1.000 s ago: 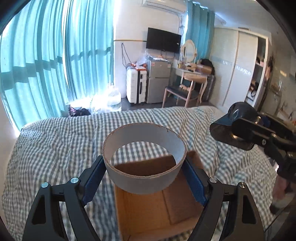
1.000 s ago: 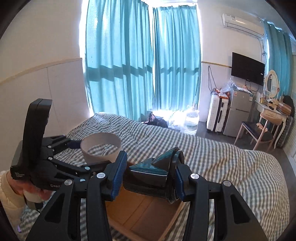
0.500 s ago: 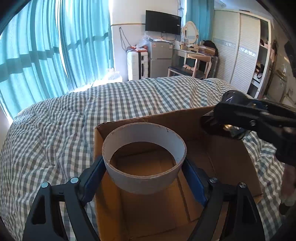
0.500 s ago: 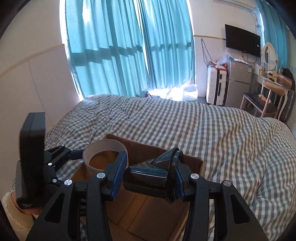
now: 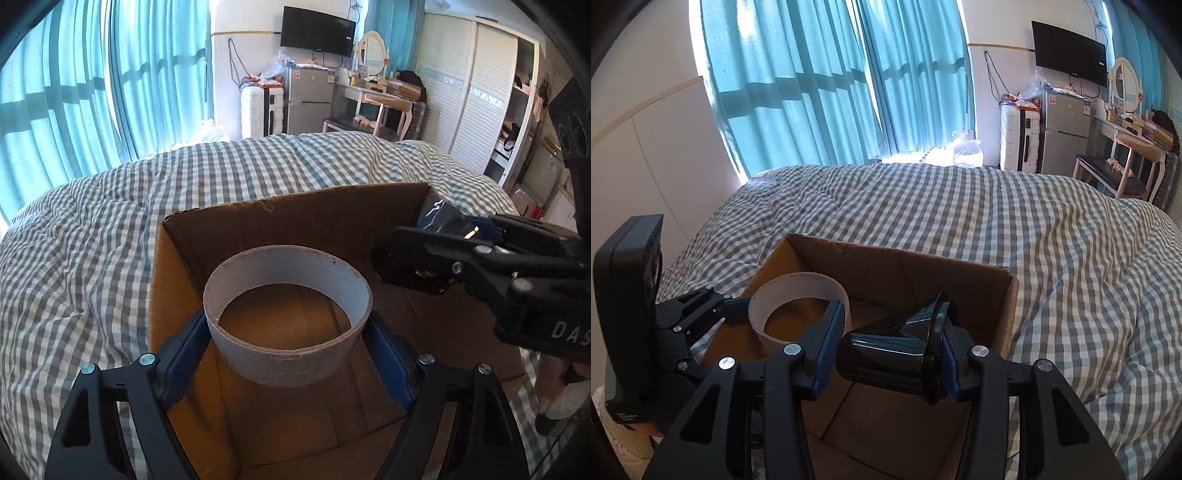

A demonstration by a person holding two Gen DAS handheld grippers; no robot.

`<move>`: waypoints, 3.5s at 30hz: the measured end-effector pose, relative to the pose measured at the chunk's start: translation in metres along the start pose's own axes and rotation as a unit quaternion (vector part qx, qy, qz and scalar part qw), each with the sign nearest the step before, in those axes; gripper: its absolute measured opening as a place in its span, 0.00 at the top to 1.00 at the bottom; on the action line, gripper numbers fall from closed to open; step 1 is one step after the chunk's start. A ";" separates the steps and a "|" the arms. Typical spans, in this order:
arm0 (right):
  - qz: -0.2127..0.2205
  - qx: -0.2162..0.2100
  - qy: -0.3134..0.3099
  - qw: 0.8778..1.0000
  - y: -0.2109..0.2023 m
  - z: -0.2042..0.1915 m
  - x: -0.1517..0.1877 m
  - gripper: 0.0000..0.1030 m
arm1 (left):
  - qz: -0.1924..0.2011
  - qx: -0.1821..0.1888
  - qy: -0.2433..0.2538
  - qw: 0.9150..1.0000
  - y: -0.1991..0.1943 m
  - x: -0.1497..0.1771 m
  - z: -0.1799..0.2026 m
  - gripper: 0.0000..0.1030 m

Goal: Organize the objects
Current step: 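Carry the tape roll and black cup into the cardboard box and open both tools, then return to the pile and grasp the white bottle with the right tool, then grasp the white bear plush with the left tool while the right tool holds the bottle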

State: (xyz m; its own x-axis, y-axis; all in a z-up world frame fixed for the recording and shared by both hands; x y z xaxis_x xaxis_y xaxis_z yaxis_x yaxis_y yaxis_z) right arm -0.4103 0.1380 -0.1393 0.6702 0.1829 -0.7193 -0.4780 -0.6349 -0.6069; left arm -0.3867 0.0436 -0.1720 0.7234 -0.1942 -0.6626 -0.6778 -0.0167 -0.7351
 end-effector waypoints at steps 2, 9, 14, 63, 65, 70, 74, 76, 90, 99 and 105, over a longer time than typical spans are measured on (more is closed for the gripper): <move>-0.005 0.001 0.000 1.000 0.002 0.000 0.002 0.54 | -0.004 -0.003 0.001 1.000 0.002 0.002 -0.001 0.17; 0.004 -0.004 0.005 1.000 -0.002 -0.007 -0.002 0.54 | -0.007 0.002 0.008 1.000 0.004 0.005 0.000 0.06; 0.025 0.002 0.006 1.000 -0.011 -0.005 -0.006 0.38 | -0.006 0.011 0.000 1.000 0.001 0.007 0.000 0.04; -0.076 0.016 -0.054 0.996 -0.130 -0.148 0.237 0.12 | -0.056 -0.173 -0.073 0.981 -0.181 0.218 -0.046 0.01; -0.089 0.008 -0.060 0.994 -0.121 -0.155 0.244 0.12 | -0.058 -0.169 -0.079 0.981 -0.182 0.226 -0.048 0.01; -0.133 -0.018 -0.077 0.988 -0.094 -0.172 0.258 0.33 | -0.056 -0.159 -0.061 0.984 -0.177 0.233 -0.049 0.01; -0.171 -0.039 -0.092 0.980 -0.073 -0.185 0.273 0.42 | -0.052 -0.149 -0.056 0.986 -0.175 0.233 -0.049 0.01; -0.181 -0.029 -0.112 0.977 -0.067 -0.188 0.280 0.42 | -0.050 -0.142 -0.060 0.987 -0.175 0.233 -0.050 0.01; -0.100 -0.013 -0.079 0.992 -0.126 -0.170 0.235 0.58 | -0.053 -0.135 -0.062 0.987 -0.176 0.229 -0.045 0.01; -0.049 0.040 -0.046 0.997 -0.173 -0.121 0.198 0.58 | -0.061 -0.079 -0.035 0.994 -0.162 0.214 0.016 0.01; -0.049 0.041 -0.028 0.998 -0.175 -0.102 0.204 0.58 | -0.096 -0.046 -0.015 0.994 -0.142 0.224 0.057 0.01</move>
State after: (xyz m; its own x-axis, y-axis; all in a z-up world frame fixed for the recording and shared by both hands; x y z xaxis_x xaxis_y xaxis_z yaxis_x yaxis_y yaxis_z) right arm -0.1321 0.2093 -0.1451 0.6841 0.2838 -0.6719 -0.4587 -0.5489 -0.6988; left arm -0.1207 0.0581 -0.2241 0.8437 -0.1486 -0.5159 -0.5344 -0.1405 -0.8335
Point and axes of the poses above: each gripper's, at about its wrist camera, not at the fingertips, and y roughly the way its jaws point, z to its right, x to its underside, the point moved 10 cm from there along y, roughly the way its jaws point, and after that the axes turned 15 degrees about -x, right-handed, at the moved point
